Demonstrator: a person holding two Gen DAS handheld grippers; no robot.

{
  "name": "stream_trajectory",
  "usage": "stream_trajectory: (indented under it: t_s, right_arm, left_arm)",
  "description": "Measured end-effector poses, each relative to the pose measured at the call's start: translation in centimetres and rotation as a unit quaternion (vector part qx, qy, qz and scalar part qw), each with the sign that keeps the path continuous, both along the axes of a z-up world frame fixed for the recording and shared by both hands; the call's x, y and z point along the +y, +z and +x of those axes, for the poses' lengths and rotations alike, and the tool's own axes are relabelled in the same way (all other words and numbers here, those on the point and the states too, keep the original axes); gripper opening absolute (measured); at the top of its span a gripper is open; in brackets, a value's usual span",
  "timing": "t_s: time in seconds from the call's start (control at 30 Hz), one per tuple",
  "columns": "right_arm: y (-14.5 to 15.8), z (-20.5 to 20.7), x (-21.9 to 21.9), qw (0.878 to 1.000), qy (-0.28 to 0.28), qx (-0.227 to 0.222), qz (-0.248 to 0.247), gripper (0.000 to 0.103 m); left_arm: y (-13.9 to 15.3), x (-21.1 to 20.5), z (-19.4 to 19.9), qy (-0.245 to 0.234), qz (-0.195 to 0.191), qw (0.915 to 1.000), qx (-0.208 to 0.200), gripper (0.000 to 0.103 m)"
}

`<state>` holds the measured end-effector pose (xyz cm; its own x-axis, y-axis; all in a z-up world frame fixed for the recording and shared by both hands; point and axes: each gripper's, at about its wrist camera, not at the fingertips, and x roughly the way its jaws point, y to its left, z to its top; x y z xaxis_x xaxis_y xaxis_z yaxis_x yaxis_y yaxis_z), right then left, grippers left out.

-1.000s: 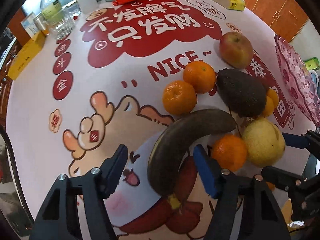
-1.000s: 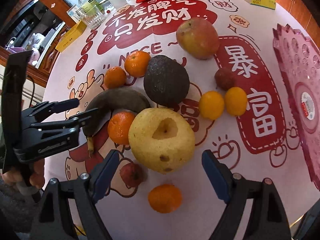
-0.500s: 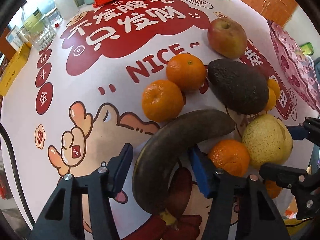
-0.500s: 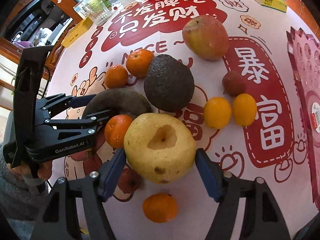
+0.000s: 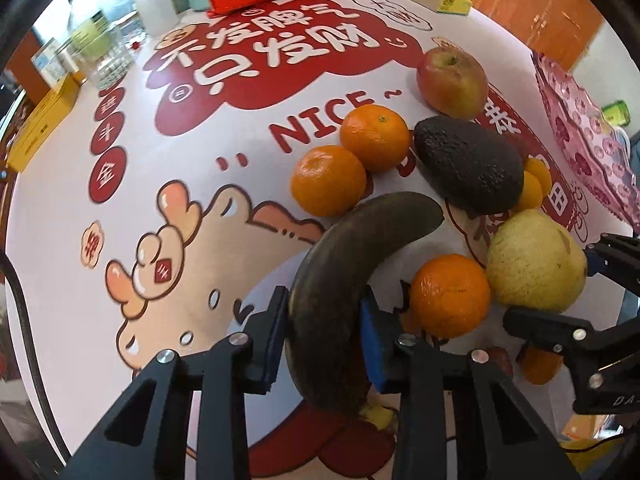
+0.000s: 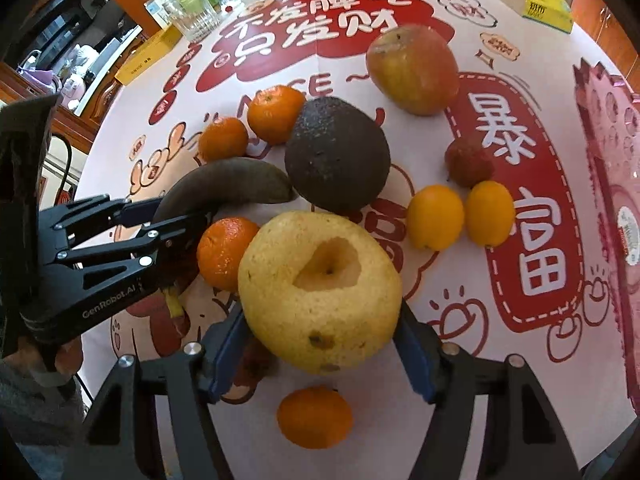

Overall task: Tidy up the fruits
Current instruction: 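Close the left gripper on the dark banana while the right gripper grasps the yellow pear, then lift the banana and pear and carry both over the pink plate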

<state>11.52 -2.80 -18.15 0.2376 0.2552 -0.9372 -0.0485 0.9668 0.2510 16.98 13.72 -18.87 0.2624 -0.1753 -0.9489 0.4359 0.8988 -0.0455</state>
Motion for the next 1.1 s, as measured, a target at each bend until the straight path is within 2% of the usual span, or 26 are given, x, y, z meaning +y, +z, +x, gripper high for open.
stream_trajectory:
  t_s: [0.2,0.37,0.57,0.83,0.97,1.1]
  right_arm:
    - [2.0,-0.9,-0.6,1.000,-0.011,-0.024,0.000,0.068]
    - [4.1,-2.0,-1.3,0.999,-0.022,-0.043,0.002,0.068]
    - [8.0,-4.0,-2.6,0.996,-0.030,-0.086,-0.005,0.068]
    - [12.7,-7.5,-7.6,0.987,-0.078,-0.142,-0.025,0.068]
    - [14.0,-9.0,-11.4,0.981,-0.106,-0.162,-0.026,0.068]
    - [14.4,-9.1,-16.1,0.978,-0.118,-0.169,-0.020,0.068]
  left_arm:
    - [1.9,1.5,-0.6,0.030,-0.012,0.9994,-0.014,0.032]
    - [5.3,1.8,-1.4,0.046,-0.031,0.9982,-0.023,0.032]
    - [9.9,0.0,-3.0,0.034,-0.057,0.9965,-0.050,0.032]
    - [15.0,-7.2,-5.3,-0.025,-0.103,0.9917,-0.073,0.032]
    - [16.8,-12.6,-6.5,-0.055,-0.106,0.9890,-0.087,0.032]
    - [17.6,-18.0,-7.1,-0.056,-0.104,0.9890,-0.089,0.032]
